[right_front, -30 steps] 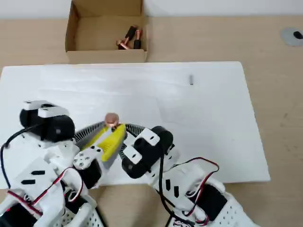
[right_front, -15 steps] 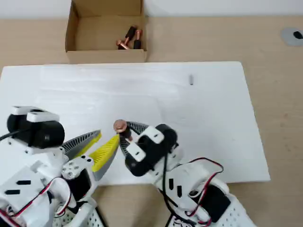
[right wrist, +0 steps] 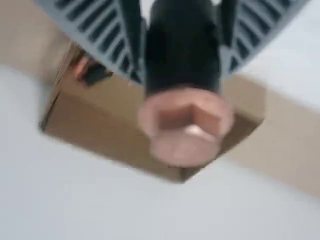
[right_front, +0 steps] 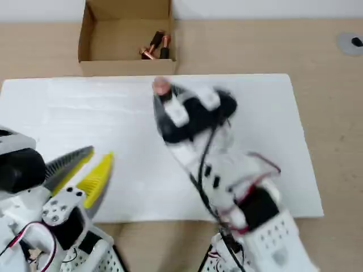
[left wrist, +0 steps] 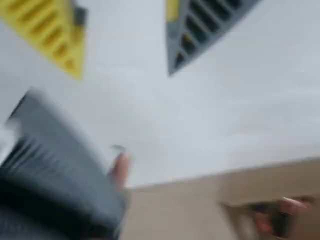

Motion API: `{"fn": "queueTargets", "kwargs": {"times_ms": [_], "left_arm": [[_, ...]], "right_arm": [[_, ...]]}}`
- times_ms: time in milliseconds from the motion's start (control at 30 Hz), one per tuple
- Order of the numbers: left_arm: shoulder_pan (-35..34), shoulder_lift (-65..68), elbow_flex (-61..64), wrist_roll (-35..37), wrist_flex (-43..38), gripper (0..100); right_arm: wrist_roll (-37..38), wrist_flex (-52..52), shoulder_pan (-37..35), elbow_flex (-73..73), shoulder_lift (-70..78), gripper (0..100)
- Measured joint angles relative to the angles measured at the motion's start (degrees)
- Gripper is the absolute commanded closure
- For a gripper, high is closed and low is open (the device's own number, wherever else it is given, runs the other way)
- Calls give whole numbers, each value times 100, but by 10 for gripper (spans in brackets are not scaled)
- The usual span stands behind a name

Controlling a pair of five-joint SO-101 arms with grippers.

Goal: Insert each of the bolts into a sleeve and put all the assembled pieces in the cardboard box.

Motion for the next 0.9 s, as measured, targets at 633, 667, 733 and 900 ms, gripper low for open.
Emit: {"fn": "queueTargets", "kwargs": {"times_ms": [633,667,733,900], "left_arm": [[-818,-1178,1380,-870,9,991],[-818,-1301,1486,-870,0,991],[-818,-1547,1776,-870,-97,991],[-818,-2119,2602,-870,-563,991]], "right_arm": [[0,-782,1143,-5987,7446,989],[0,-800,1178,-6330,7798,989],[0,-809,1231,-6998,8466,989],[0,-826,1213,-8545,10013,989]]}}
